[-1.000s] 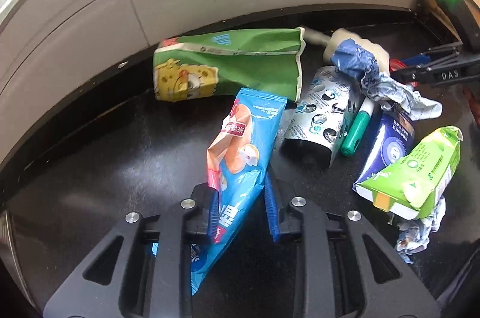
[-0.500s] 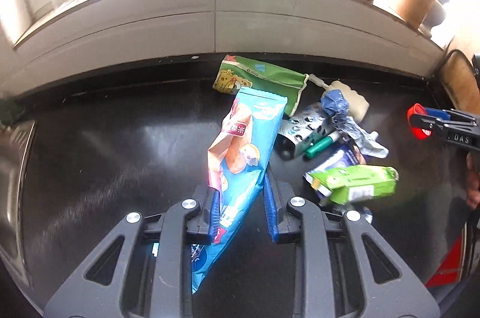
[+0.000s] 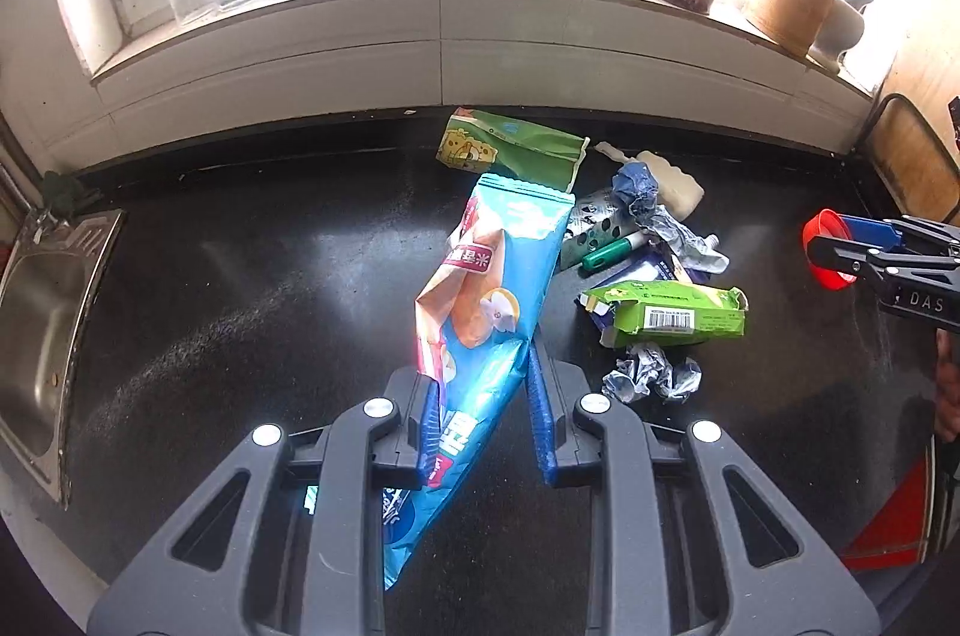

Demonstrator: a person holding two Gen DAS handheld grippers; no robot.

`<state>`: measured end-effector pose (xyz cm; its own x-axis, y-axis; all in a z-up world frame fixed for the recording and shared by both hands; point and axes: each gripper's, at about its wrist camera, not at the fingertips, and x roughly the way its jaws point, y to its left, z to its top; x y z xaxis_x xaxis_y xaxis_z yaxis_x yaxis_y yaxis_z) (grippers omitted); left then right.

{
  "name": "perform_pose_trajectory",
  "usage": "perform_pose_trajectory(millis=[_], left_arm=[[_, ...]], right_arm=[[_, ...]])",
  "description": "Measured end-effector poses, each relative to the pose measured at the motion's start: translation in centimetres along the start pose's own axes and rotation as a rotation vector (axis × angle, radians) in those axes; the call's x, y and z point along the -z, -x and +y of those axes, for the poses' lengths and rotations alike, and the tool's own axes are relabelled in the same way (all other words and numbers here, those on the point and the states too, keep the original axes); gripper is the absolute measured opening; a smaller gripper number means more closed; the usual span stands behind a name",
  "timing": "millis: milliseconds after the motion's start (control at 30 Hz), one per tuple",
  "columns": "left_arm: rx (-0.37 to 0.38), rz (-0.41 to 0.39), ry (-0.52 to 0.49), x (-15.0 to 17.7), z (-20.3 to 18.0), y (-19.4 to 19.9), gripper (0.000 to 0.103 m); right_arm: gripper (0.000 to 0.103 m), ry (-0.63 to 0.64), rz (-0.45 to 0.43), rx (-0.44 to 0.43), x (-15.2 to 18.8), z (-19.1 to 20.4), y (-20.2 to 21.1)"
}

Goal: Collect trash
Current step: 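Carry the red lid and blue wrapper to the bin and release them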

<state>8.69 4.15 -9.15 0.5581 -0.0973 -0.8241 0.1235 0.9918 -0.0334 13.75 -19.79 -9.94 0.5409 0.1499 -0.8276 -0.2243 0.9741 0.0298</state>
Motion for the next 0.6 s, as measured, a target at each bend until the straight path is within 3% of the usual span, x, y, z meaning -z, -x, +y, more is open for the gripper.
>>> perform_pose_trajectory(millis=[133, 333, 500, 600], left_arm=[[-0.025, -0.036, 0.047, 0.6, 1.5, 2.4, 0.024], [-0.140, -0.105, 0.194, 3.1, 6.8, 7.9, 0.024], [-0.307, -0.117, 0.351, 9.1, 12.6, 12.6, 0.024], [-0.398, -0.087, 0.503, 15.6, 16.9, 14.9, 0.024]], right_arm=[[0.050, 0.067, -0.038, -0.046, -1.4, 3.2, 1.1], [0.050, 0.265, -0.094, -0.204, -4.6, 13.7, 2.0], [0.050, 0.497, -0.052, -0.412, -3.5, 27.1, 1.1], [0.050, 0.627, 0.015, -0.534, -0.8, 35.0, 0.3]])
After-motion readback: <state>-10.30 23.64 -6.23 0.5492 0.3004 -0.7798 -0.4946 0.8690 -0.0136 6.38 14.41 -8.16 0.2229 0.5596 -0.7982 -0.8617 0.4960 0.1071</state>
